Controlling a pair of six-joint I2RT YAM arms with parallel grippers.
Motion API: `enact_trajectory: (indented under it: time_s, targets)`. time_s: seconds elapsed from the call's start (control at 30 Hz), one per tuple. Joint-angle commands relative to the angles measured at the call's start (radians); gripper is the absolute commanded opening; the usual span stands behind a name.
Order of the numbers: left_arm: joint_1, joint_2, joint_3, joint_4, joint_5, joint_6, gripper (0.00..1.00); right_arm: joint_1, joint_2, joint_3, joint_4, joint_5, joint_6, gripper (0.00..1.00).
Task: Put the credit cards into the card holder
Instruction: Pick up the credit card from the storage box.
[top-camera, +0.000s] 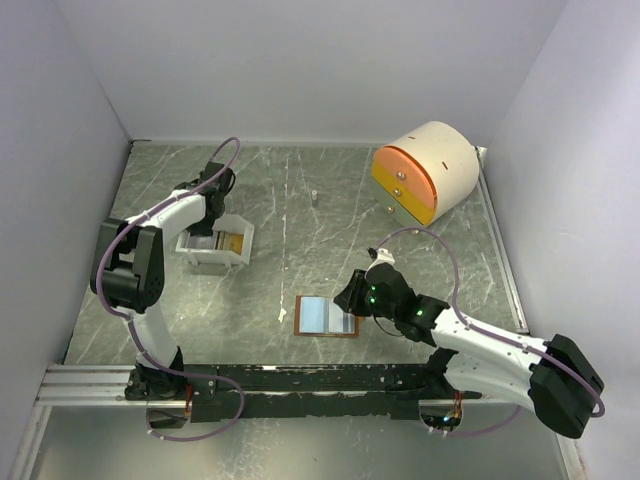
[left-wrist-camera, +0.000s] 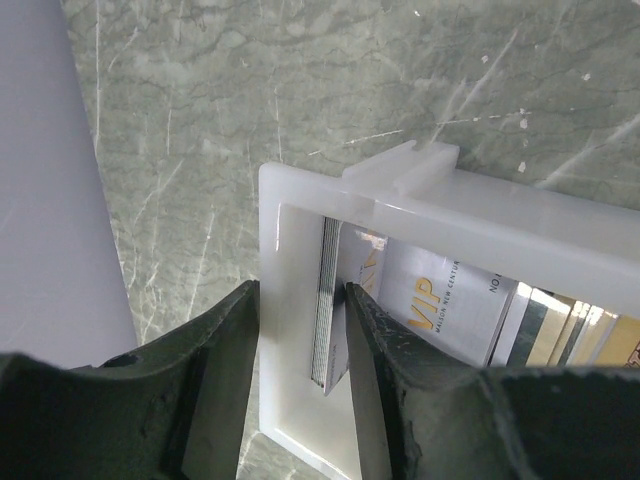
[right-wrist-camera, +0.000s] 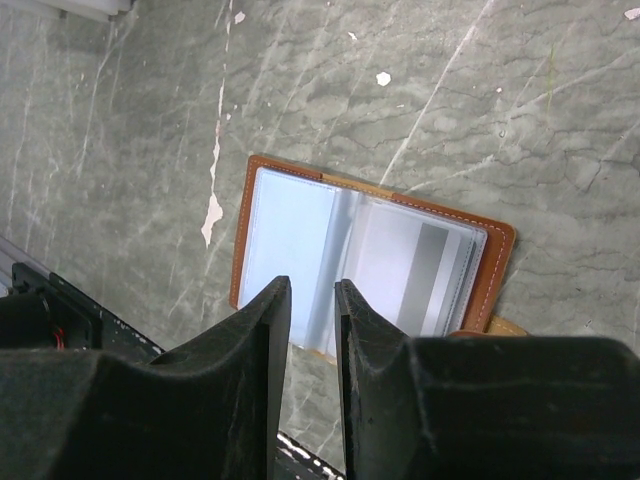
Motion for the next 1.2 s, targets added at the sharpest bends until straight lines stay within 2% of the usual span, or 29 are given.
enact_trajectory:
  time_s: [0.0, 0.13, 0.43, 0.53, 0.8, 1.03, 1.17]
  targets:
    - [-0.008, 0.005, 0.035, -0.007, -0.03, -0.003, 0.51, -0.003, 0.012, 0.009, 0.017, -0.001, -0.004, 0.25]
    - [-0.02, 0.008, 0.031, -0.006, -0.038, -0.004, 0.5, -0.002, 0.012, 0.007, 0.021, 0.002, -0.004, 0.24]
    - [-0.037, 0.015, 0.033, -0.012, -0.045, -0.006, 0.36, -0.002, 0.014, 0.004, 0.026, -0.002, -0.001, 0.24]
    - [-0.039, 0.02, 0.031, -0.013, -0.048, -0.007, 0.37, -0.003, 0.009, 0.0, 0.025, -0.001, 0.001, 0.24]
    - [-0.05, 0.002, 0.034, -0.019, -0.063, -0.017, 0.51, -0.002, 0.008, -0.006, 0.029, -0.004, 0.004, 0.24]
    - [-0.067, -0.014, 0.031, -0.027, -0.059, -0.028, 0.52, -0.002, 0.006, -0.012, 0.036, -0.003, 0.007, 0.24]
    - [-0.081, -0.001, 0.031, -0.027, -0.075, -0.032, 0.48, -0.003, 0.013, -0.009, 0.038, -0.007, 0.008, 0.24]
